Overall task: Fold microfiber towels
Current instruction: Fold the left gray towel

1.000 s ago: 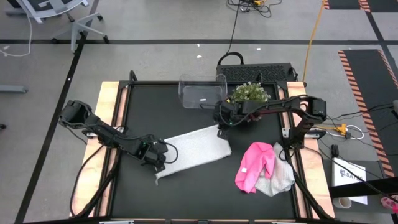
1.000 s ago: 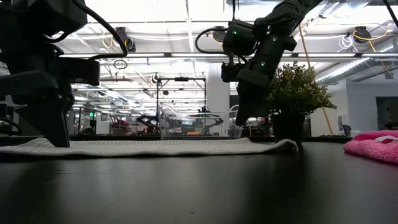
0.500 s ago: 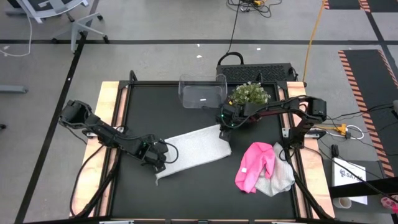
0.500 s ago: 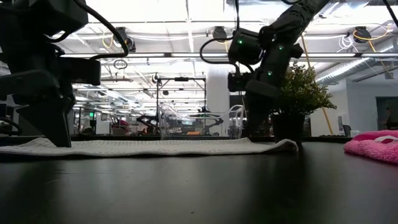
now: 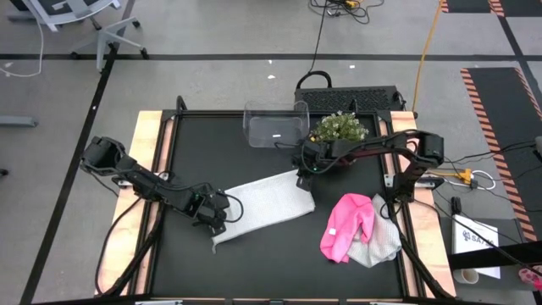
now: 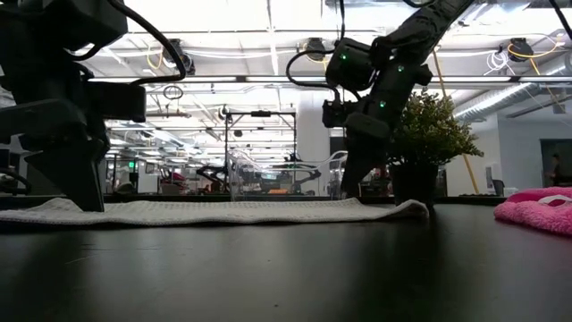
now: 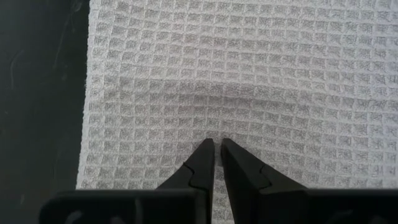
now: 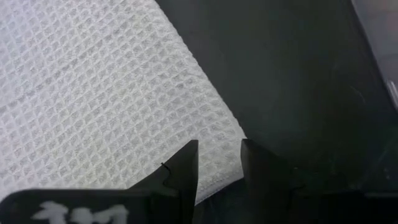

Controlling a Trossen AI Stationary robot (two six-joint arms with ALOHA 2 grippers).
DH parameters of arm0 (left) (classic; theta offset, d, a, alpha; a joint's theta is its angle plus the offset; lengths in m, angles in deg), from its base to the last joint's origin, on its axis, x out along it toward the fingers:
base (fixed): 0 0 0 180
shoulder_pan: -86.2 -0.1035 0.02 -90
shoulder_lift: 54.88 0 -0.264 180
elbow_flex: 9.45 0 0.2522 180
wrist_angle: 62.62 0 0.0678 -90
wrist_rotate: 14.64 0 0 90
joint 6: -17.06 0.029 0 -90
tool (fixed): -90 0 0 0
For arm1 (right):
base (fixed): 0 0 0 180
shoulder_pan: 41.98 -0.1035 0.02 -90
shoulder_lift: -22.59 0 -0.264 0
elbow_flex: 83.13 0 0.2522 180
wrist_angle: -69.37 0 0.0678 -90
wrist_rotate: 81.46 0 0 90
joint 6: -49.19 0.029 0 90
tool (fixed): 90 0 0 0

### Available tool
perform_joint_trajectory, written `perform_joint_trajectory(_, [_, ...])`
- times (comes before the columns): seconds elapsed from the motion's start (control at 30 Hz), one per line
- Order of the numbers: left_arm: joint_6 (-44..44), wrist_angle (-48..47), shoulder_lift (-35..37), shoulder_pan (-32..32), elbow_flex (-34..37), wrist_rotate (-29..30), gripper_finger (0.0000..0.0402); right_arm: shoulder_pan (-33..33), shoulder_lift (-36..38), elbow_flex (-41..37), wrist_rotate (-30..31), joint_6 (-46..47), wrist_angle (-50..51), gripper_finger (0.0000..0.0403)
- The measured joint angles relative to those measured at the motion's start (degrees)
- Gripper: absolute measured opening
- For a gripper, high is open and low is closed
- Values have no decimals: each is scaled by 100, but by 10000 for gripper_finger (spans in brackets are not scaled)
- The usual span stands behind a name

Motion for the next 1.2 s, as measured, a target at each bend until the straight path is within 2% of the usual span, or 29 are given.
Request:
perform_joint_trajectory(0.27, [-9, -2, 0, 0, 0, 0, 35, 70, -453, 1, -20, 19, -44, 114])
perform_joint_trajectory(0.8, [-13, -4, 1, -4, 0, 2, 35, 78, -533, 9, -29, 28, -61, 110])
perform_joint_trajectory(0.9, [-11, -6, 2, -4, 0, 2, 35, 81, -535, 9, -24, 69, -59, 86])
perform_joint_trajectory(1.07, [-12, -7, 2, -4, 0, 2, 35, 80, -544, 4, -31, 180, -58, 14])
perform_joint_trajectory(1.2, [-11, -7, 2, -4, 0, 2, 35, 80, -544, 2, -35, 182, -51, 8])
